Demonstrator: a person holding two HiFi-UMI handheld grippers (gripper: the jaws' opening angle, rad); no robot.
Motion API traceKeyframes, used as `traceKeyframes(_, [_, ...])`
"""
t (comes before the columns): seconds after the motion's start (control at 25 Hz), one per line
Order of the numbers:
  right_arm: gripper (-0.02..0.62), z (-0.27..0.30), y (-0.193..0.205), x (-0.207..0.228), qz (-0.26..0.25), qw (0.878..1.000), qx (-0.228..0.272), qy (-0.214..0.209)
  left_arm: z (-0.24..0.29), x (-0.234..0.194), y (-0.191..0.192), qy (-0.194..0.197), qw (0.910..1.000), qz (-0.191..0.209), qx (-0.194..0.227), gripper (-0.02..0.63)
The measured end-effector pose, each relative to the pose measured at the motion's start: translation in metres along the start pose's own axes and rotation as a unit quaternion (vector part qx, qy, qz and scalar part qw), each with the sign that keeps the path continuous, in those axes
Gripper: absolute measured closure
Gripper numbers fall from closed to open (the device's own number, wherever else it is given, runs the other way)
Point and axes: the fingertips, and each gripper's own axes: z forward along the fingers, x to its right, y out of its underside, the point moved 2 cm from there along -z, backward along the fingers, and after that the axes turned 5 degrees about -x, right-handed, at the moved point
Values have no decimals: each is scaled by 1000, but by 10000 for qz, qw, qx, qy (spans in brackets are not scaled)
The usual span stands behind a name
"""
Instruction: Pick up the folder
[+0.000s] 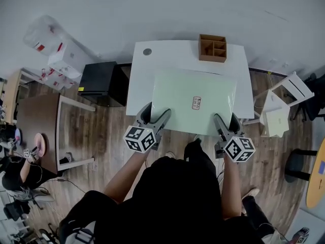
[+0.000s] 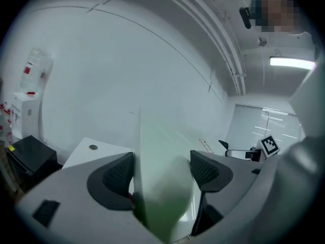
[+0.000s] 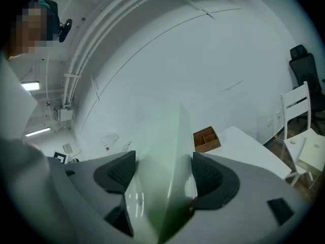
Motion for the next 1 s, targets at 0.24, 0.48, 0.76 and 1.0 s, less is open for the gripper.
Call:
traceKeyframes(0.24, [238,-15,-40,13,-60,9996,251,103,18,30,-36,30,9995,228,209,250])
traceKeyframes(0.48, [238,-17,-69,16,-362,9982,479,60,30,41,-55,13,9987,287,422,250])
traceKeyframes(0.76, [238,-9,-92,21,-702,9953,643,-194,37,48,-64,56,9974,374,618,250])
traceKeyframes(1.0, [238,-1,-94,22,-780,9949,585,-244,38,46,-64,-52,9975,302,631,250])
